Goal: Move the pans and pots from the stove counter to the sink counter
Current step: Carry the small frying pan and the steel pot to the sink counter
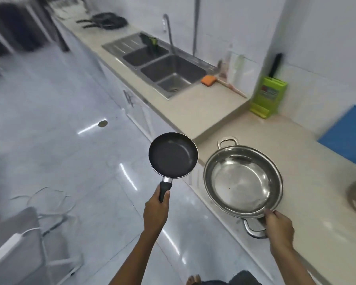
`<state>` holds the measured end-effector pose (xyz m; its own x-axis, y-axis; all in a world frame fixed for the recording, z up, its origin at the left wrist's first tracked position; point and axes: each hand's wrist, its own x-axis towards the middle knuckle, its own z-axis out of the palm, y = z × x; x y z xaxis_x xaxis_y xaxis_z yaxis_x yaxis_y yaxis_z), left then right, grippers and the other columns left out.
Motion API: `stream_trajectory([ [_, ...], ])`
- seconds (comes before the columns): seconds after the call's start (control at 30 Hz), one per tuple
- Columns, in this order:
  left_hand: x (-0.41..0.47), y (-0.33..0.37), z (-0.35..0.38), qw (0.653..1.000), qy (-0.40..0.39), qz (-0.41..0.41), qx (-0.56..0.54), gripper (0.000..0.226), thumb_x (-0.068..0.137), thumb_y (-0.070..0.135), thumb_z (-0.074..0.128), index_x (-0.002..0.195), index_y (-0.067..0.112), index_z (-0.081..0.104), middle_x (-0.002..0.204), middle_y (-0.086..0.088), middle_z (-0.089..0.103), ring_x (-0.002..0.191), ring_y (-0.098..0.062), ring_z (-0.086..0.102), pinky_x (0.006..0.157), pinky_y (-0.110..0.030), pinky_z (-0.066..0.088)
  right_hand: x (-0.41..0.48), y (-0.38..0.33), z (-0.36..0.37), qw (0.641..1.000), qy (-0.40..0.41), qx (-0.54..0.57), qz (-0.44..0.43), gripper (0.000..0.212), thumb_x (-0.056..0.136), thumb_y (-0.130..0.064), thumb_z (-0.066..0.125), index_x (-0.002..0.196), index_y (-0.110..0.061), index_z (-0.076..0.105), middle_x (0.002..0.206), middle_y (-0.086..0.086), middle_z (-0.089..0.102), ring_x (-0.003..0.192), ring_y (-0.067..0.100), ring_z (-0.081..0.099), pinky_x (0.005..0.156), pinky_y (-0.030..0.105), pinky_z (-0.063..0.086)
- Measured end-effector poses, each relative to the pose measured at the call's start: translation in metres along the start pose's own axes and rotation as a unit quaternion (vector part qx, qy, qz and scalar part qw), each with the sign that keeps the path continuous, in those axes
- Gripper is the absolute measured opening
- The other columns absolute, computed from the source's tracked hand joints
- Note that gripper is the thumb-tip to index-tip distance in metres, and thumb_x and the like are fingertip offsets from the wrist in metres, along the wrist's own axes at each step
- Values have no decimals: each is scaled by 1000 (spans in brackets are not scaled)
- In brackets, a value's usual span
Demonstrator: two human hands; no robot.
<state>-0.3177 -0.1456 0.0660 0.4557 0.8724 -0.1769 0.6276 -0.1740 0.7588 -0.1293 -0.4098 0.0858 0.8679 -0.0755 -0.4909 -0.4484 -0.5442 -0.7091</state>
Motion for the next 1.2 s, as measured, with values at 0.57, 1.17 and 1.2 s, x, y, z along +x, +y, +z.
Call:
stream_trajectory([
  [0.57,327,-4,-153,980,158,-83,-89,37,100,41,53,135,30,62,79,6,69,76,-16,69,62,-29,47,68,-338,339,979,-120,-50,-158,28,90,-28,60,76,-6,71,87,15,78,90,38,71,86,48,55],
  [1.17,725,-33,-310,965,203,-134,-102,41,102,39,52,140,26,58,93,-3,73,89,-26,69,79,-41,57,112,-647,728,959,-196,-69,-194,35,82,-36,58,85,-8,78,86,15,81,94,40,73,87,57,58],
  [1.2,754,-36,-323,966,198,-133,-101,40,102,38,52,139,26,59,91,-3,73,89,-26,69,78,-39,57,115,-664,750,960,-191,-63,-192,35,80,-37,58,80,-9,78,79,11,81,90,39,74,86,57,58],
])
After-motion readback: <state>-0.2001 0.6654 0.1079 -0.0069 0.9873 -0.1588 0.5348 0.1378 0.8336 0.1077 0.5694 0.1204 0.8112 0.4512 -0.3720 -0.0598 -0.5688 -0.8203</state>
